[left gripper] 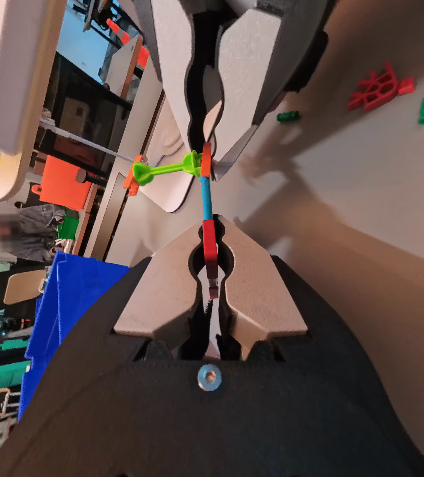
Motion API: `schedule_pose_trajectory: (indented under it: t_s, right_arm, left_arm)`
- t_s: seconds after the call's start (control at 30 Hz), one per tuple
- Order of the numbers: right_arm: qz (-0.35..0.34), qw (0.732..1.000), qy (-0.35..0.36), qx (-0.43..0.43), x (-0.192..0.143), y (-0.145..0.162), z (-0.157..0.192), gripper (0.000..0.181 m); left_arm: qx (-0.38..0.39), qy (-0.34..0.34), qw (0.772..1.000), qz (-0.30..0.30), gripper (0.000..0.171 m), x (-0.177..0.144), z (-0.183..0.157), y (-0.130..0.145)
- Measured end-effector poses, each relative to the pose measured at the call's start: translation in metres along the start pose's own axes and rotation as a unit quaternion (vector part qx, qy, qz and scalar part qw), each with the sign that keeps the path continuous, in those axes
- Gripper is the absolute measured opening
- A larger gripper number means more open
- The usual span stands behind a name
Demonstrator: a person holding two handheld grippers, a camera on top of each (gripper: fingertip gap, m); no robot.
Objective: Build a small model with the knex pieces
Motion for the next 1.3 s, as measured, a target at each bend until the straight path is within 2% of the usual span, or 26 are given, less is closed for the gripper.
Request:
schedule_pose_trajectory:
  t_s: [0.27, 0.6, 0.8, 0.97, 1.3]
  right_arm:
    - [0.019, 0.998, 0.038, 0.049, 0.009, 0.004, 0.0, 0.009]
    - [0.007, 0.991, 0.046, 0.128, 0.014, 0.012, -0.008, 0.008]
    - [0.002, 0.986, 0.048, 0.16, 0.016, 0.016, -0.013, 0.008]
    - [-0.004, 0.98, 0.045, 0.194, 0.017, 0.02, -0.017, 0.008]
    - [-0.034, 0.96, 0.028, 0.276, 0.016, 0.023, -0.025, 0.008]
  left_arm:
    - [-0.039, -0.011, 0.998, 0.04, 0.0, 0.007, -0.001, 0.004]
    - [-0.075, -0.033, 0.994, 0.075, 0.0, 0.018, -0.004, -0.001]
    - [-0.056, -0.063, 0.993, 0.086, 0.0, 0.025, -0.001, -0.003]
    - [-0.094, -0.057, 0.99, 0.089, 0.0, 0.031, -0.001, -0.006]
    - [-0.108, -0.081, 0.987, 0.09, 0.0, 0.041, 0.002, -0.015]
Point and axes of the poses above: each gripper's, where its closed fingertips meet, x out along the fingers, y out of its underside, z = x × y across the jaws, the point moved 4 cm from there along -x, back along the fingers, and after that the axes turned 5 degrees about -y, right-handed, at the moved point
